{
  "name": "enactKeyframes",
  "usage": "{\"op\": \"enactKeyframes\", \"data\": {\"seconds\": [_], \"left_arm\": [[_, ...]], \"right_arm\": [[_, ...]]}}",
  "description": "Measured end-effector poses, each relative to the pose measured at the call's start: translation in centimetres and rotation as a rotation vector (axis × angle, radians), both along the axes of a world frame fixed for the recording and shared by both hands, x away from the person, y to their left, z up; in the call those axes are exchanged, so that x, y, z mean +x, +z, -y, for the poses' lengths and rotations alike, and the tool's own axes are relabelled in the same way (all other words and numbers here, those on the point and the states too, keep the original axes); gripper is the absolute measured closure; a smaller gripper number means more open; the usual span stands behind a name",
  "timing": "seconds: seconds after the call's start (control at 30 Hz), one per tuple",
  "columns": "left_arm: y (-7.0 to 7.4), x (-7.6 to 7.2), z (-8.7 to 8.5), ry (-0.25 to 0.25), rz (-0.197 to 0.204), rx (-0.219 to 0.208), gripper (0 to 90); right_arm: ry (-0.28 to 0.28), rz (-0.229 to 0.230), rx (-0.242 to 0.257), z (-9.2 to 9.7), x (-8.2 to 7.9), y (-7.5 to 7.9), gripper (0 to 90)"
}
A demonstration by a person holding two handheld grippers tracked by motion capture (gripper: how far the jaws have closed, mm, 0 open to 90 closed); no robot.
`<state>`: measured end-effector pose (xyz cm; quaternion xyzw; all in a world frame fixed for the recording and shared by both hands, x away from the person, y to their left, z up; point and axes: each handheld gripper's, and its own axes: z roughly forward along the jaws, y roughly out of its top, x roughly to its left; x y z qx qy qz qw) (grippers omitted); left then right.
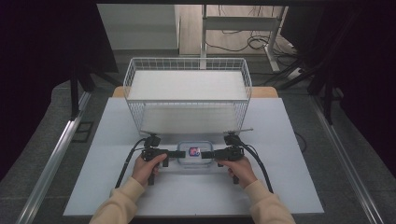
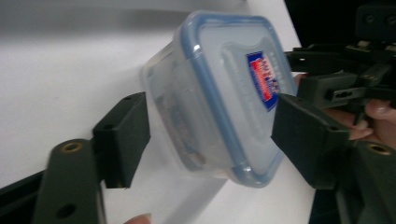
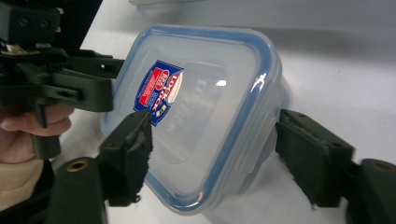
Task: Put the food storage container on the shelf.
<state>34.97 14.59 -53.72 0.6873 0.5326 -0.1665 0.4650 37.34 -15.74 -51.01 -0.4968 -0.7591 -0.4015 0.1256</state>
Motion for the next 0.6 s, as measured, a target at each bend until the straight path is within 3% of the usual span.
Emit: {"op": "enactKeyframes", "data": {"seconds": [0.13, 0.17, 0.3, 0.53, 0.6], "left_arm": [[-0.1, 0.0, 0.2, -0.022, -0.016, -0.027, 38.6], [-0.1, -0.1, 0.2, -0.019, -0.024, -0.027, 39.3], [-0.1, 0.0, -0.2, -0.014, -0.042, -0.053, 45.4], [0.5, -0.4, -0.3, -0.023, -0.037, -0.048, 49.0], [0.7, -0.7, -0.3, -0.016, -0.032, -0.041, 50.1]], "right_arm": [[-0.011, -0.012, 0.004, 0.1, 0.0, -0.1, 36.2], [-0.020, -0.042, 0.028, 0.4, 0.1, -0.3, 37.8], [-0.034, -0.070, 0.064, 0.8, 0.0, -0.3, 43.6], [-0.047, -0.065, 0.096, 1.2, -0.5, 0.0, 48.3], [-0.053, -0.046, 0.096, 1.2, -0.9, 0.1, 49.1]]}}
